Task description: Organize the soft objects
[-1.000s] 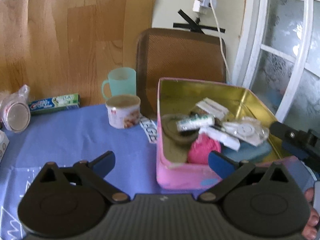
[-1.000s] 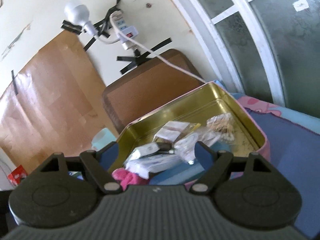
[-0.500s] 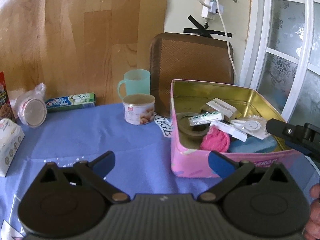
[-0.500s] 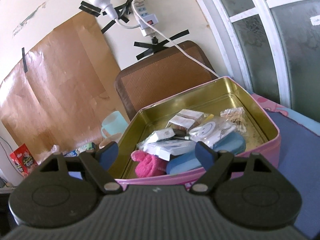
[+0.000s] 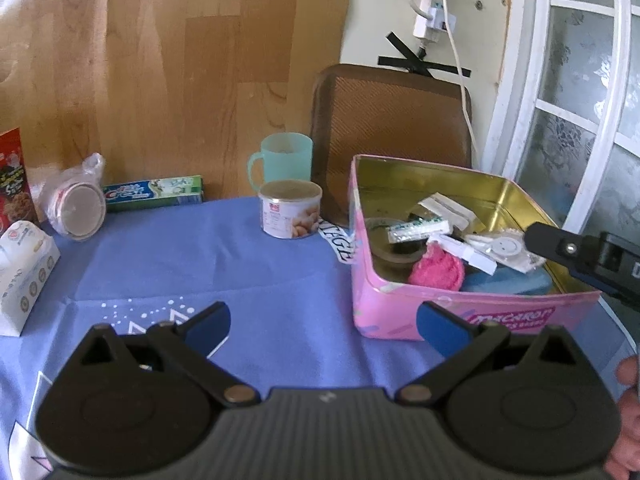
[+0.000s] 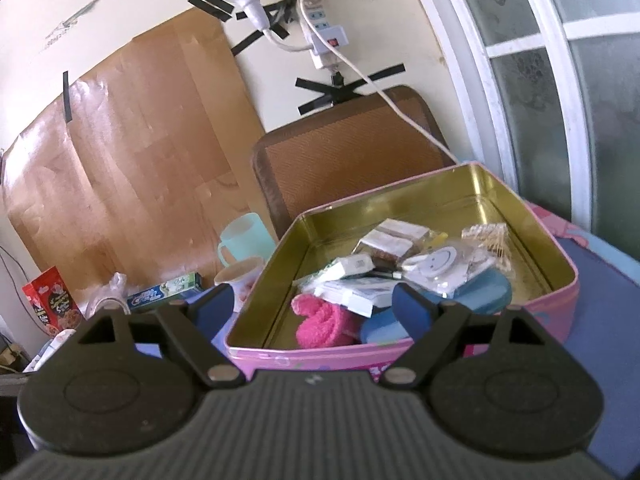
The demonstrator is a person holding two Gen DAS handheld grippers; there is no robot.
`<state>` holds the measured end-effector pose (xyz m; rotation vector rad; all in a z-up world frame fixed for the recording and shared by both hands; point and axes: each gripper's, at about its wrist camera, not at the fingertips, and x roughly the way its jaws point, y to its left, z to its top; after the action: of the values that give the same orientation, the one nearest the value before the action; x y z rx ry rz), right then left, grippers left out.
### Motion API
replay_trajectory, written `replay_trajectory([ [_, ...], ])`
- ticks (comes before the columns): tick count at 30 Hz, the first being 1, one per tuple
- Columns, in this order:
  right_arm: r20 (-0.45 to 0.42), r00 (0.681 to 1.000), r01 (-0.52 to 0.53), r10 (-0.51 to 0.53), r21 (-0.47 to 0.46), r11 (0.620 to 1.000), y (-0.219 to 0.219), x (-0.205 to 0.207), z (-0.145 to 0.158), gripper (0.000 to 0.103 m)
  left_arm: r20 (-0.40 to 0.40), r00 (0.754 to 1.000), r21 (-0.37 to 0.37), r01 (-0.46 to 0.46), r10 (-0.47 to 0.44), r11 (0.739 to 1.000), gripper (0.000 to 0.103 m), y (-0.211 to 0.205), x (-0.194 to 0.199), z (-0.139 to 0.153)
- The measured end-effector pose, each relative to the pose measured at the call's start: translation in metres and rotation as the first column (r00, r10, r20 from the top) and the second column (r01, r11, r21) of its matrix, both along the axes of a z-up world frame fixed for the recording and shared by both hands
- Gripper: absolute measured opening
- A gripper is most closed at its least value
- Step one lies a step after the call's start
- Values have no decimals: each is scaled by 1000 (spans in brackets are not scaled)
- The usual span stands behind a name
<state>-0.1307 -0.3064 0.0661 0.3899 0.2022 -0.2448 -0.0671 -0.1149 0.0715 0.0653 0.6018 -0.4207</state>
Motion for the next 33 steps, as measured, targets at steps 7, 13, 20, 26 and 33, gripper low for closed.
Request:
replay_trajectory([
  [7,9,1000,-9,9,6,1000,2,-5,2,92,22,999,3,-28,28,1000,103,6,-4,0],
  [13,10,1000,-20,20,-8,1000,6,-5,4,92,39,998,15,-50,49,999,103,12,-4,2],
  [20,7,1000,-4,4,5,1000,5,-8,0,93,27,999,32,-42,41,999,103,10,-5,-2],
  [26,6,1000,13,-13,28,1000,-2,-9,-1,93,12,998,47,-64,64,997,103,9,-4,-4],
  [33,-2,1000,12,-12,27,1000,1,-7,-4,93,6,997,89,-80,80,993,103,9,-4,-5],
])
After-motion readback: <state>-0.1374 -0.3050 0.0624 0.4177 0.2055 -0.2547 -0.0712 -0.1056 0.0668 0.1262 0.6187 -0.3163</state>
